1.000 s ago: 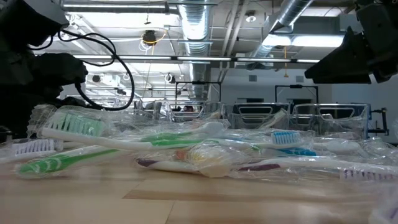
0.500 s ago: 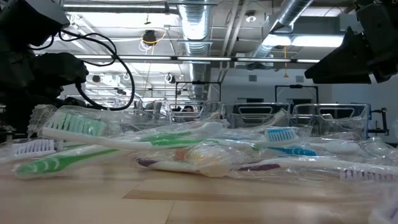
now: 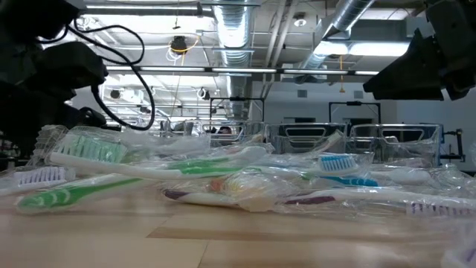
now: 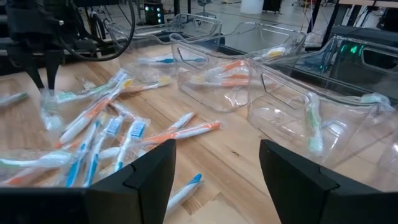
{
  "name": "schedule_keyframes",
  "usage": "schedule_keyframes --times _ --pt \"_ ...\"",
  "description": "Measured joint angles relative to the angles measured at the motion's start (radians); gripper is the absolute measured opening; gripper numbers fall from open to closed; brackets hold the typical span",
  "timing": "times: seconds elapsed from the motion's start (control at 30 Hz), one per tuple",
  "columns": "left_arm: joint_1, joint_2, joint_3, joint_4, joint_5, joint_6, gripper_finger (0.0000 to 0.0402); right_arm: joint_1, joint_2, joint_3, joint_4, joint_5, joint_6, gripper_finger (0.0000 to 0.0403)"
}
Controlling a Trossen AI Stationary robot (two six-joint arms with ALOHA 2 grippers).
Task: Pick & Place Toothbrushes
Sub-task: Put the green toothbrush into the middle right transparent bin
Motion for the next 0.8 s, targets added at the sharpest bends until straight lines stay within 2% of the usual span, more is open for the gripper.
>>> schedule_keyframes --times 0.67,0.8 --pt "-0.014 -0.001 0.018 0.014 0.024 0.001 0.0013 0.0 0.0 0.0 -0.002 0.0 -0.001 0.0225" --pt "-0.014 -0.001 0.019 0.018 0.036 -0.038 0.0013 0.0 0.0 0.0 -0.002 0.0 -0.001 0.0225"
